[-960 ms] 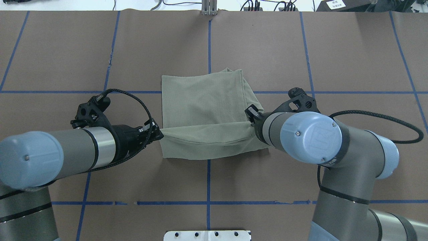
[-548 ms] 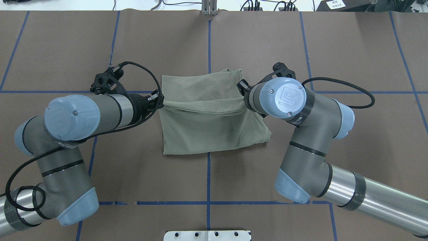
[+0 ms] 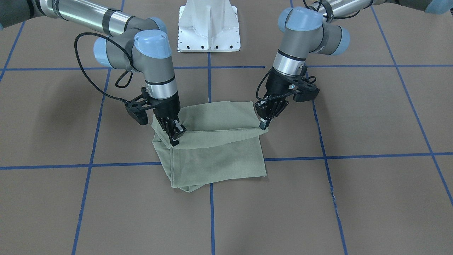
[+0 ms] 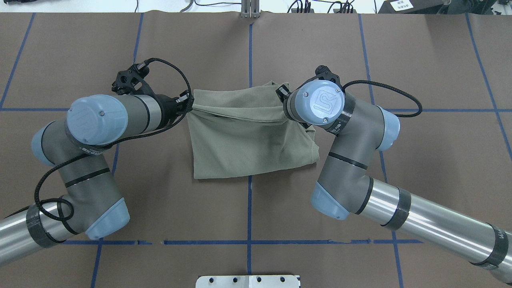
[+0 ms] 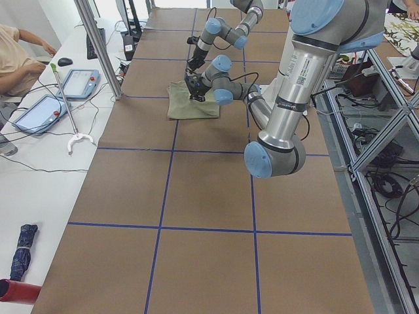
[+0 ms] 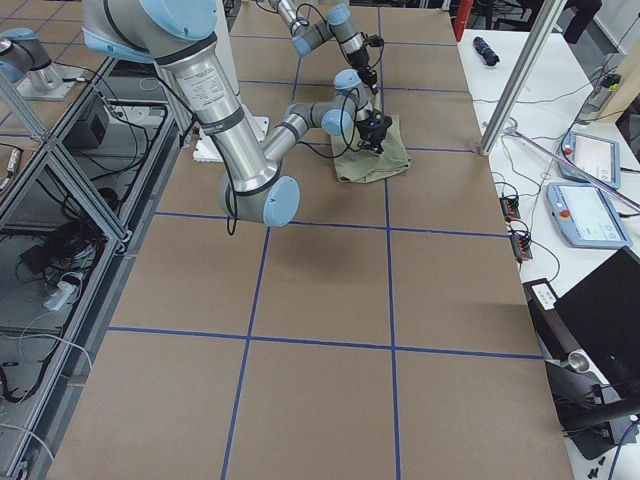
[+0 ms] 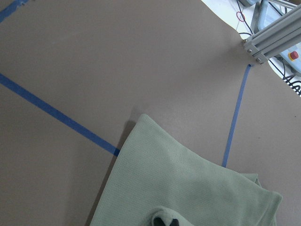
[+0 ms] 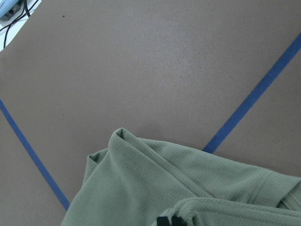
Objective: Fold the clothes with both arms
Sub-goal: 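Lay the folded edge onto the far edge and open both grippers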
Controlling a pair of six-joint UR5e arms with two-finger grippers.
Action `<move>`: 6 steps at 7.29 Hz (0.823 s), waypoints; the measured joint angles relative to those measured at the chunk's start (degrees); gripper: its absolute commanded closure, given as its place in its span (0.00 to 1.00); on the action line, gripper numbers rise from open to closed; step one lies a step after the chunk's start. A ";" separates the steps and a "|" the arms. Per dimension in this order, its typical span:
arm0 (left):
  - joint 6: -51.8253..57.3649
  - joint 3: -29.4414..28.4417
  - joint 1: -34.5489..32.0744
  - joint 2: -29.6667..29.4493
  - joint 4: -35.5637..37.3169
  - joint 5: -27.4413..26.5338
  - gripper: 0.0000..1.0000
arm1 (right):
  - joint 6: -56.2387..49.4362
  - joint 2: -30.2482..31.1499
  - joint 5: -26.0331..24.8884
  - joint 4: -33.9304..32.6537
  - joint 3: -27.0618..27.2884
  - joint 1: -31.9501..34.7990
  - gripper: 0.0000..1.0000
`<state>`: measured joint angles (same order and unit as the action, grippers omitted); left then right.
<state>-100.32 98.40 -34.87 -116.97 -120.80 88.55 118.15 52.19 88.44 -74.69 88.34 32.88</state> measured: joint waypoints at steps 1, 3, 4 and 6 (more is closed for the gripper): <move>0.74 -2.68 -0.70 -0.84 -1.94 -0.02 1.00 | -0.27 -0.65 0.04 1.13 -1.91 0.30 1.00; 1.30 -8.87 -1.66 -2.83 -6.84 -0.10 1.00 | -0.64 -1.31 0.24 4.31 -4.88 0.90 1.00; 1.78 -11.55 -2.11 -4.22 -8.22 -0.12 0.86 | -0.96 -1.57 0.45 4.87 -5.40 1.19 0.80; 4.55 -15.39 -3.22 -6.09 -9.50 -0.13 0.50 | -1.64 -2.83 0.95 5.23 -7.86 1.99 0.00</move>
<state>-95.78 83.01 -38.10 -123.06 -130.30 88.42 116.51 49.36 89.39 -69.46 80.49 34.86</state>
